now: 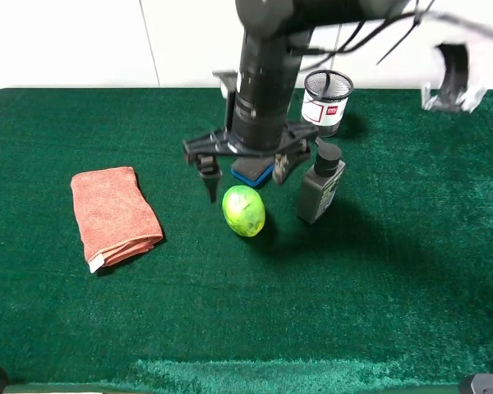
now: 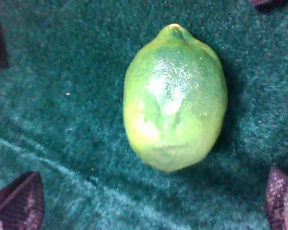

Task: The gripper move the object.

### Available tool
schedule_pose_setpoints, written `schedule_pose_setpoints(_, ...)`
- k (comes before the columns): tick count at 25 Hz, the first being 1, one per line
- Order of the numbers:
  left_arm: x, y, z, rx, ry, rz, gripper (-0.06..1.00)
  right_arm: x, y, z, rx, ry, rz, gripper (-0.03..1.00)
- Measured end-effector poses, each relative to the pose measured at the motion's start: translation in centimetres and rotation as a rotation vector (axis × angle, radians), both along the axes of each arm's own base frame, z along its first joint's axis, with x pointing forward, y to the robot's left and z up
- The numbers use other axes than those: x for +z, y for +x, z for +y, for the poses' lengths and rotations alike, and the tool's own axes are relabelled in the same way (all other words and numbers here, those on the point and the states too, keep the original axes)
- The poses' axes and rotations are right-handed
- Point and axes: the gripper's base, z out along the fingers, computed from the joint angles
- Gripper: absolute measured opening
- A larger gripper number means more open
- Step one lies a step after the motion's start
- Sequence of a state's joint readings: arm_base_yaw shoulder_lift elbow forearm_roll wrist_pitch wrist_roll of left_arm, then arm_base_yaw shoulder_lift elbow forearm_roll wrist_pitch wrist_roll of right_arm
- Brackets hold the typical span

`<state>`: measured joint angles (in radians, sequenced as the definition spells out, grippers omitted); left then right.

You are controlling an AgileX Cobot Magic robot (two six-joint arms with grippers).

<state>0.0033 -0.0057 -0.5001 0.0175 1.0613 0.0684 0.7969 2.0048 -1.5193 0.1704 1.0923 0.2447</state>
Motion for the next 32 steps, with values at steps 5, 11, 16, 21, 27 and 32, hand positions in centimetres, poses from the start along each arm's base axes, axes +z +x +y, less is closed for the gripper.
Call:
schedule_pose_setpoints(5,0.0,0.0,0.0,0.0,0.0,0.0,0.99,3.6,0.5,0.2,0.017,0.003,-0.031,0.7)
schedule_pose_setpoints(11,0.0,0.0,0.0,0.0,0.0,0.0,0.99,7.1,0.1,-0.3,0.021,0.056,-0.103,0.7)
schedule_pose_setpoints(16,0.0,0.0,0.0,0.0,0.0,0.0,0.99,11.3,-0.9,-1.9,0.028,0.097,-0.215,0.7)
schedule_pose_setpoints(21,0.0,0.0,0.0,0.0,0.0,0.0,0.99,15.4,-2.1,-4.1,0.029,0.12,-0.347,0.7)
schedule_pose_setpoints(27,0.0,0.0,0.0,0.0,0.0,0.0,0.99,18.1,-4.5,-7.6,0.019,0.131,-0.426,0.7)
schedule_pose_setpoints(32,0.0,0.0,0.0,0.0,0.0,0.0,0.99,18.3,-6.6,-11.4,-0.021,0.111,-0.444,0.7)
